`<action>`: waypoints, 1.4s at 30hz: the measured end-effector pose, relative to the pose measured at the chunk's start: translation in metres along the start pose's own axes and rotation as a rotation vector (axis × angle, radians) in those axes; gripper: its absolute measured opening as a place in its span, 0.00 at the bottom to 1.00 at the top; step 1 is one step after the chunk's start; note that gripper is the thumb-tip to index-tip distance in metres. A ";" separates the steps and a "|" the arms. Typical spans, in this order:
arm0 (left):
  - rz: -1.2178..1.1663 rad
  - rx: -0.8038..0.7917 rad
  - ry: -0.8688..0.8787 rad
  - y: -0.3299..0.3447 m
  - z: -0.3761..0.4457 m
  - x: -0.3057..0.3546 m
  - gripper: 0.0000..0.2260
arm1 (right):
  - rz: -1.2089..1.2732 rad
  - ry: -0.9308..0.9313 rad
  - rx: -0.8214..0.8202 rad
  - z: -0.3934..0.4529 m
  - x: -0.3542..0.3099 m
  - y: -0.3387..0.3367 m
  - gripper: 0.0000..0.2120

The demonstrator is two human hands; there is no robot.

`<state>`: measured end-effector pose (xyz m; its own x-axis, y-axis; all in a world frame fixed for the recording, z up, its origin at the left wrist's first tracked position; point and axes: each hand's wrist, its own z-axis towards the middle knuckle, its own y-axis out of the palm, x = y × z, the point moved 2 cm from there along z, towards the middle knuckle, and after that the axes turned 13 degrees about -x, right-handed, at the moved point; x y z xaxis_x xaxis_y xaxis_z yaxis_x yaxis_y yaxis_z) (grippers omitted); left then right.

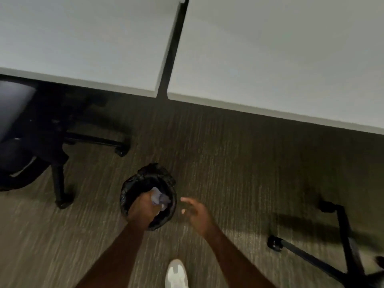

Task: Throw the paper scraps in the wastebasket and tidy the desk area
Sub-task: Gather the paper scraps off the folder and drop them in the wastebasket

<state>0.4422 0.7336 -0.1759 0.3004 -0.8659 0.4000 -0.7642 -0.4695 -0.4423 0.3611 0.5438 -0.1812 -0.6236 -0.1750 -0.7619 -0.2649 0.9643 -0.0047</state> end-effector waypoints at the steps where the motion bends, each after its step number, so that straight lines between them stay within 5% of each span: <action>1: 0.053 -0.002 0.038 0.003 -0.008 0.025 0.12 | -0.055 -0.025 0.027 -0.018 -0.001 -0.017 0.18; 5: 0.140 0.044 0.163 0.018 -0.037 0.125 0.21 | -0.245 -0.087 0.170 -0.096 0.001 -0.088 0.19; 13: 0.294 -0.147 0.375 0.113 -0.094 0.306 0.15 | -0.335 -0.059 0.615 -0.303 0.061 -0.247 0.16; 22: 0.601 -0.428 0.712 0.346 -0.172 0.492 0.16 | -0.340 0.100 0.951 -0.527 0.179 -0.368 0.14; 27: 0.806 -0.464 1.010 0.474 -0.217 0.554 0.27 | -0.302 0.238 1.096 -0.605 0.243 -0.409 0.16; 29: 0.953 -0.517 1.100 0.521 -0.228 0.568 0.36 | -0.292 0.319 1.093 -0.626 0.268 -0.428 0.20; 33: 1.468 -0.523 1.210 0.588 -0.238 0.578 0.49 | -0.340 0.518 0.857 -0.640 0.306 -0.467 0.44; 37: 1.885 -0.496 1.272 0.621 -0.236 0.569 0.50 | -0.463 0.600 0.625 -0.633 0.328 -0.501 0.61; 42: 2.080 -0.484 1.303 0.627 -0.224 0.559 0.51 | -0.506 0.611 0.503 -0.621 0.342 -0.517 0.69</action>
<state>0.0036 -0.0063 -0.0496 -0.8041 0.5925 0.0493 0.4154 0.6192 -0.6664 -0.1719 -0.1386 -0.0375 -0.8371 -0.5335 -0.1214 -0.3502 0.6930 -0.6302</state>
